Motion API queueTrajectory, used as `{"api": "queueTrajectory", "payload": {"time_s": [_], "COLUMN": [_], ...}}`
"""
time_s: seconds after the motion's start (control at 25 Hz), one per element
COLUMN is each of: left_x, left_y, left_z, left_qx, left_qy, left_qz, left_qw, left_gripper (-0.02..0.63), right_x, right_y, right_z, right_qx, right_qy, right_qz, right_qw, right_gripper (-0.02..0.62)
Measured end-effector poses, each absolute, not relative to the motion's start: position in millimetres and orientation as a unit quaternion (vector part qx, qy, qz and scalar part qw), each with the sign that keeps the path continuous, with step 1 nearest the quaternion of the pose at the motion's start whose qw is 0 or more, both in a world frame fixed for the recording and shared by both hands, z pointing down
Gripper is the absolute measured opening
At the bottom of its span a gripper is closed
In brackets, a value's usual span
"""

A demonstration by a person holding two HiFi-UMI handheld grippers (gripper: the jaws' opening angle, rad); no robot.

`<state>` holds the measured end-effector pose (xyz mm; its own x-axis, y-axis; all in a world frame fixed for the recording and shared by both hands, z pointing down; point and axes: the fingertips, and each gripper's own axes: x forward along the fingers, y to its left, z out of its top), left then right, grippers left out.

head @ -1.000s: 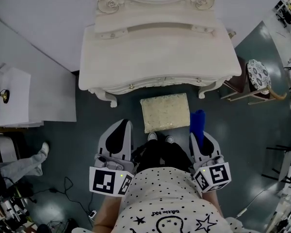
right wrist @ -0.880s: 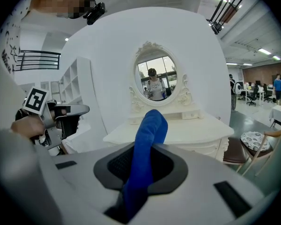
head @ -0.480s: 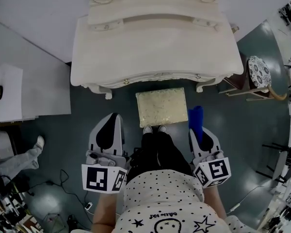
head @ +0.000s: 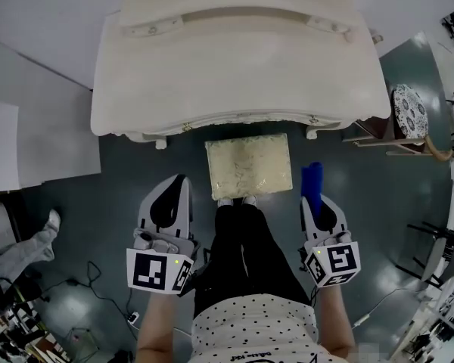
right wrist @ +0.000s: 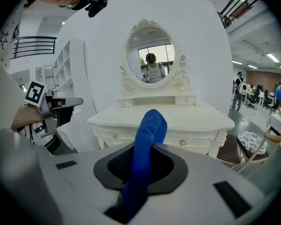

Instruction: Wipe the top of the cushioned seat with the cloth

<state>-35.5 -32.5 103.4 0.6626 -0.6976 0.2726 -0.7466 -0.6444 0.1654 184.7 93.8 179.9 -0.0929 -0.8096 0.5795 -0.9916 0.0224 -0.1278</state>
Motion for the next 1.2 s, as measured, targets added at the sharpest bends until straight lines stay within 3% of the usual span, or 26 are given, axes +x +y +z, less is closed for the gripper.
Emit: {"api": "queueTrajectory", "payload": {"time_s": [0.72, 1.2], "left_x": [6, 27], "left_y": [-27, -21], "left_z": [310, 363], "left_qx": [0.902, 0.895], "left_qy": [-0.359, -0.351], "left_qz": [0.14, 0.142], "left_qw": [0.195, 0.234], "left_gripper": [0.009, 0.009], "right_x": [248, 299], "right_y": [32, -3], "right_z": [450, 582], "right_qx": [0.665, 0.648], "right_qy": [-0.642, -0.609], "right_qz": [0.293, 0.339], "right_qw": [0.245, 0.307], "right_gripper": [0.063, 0.063]}}
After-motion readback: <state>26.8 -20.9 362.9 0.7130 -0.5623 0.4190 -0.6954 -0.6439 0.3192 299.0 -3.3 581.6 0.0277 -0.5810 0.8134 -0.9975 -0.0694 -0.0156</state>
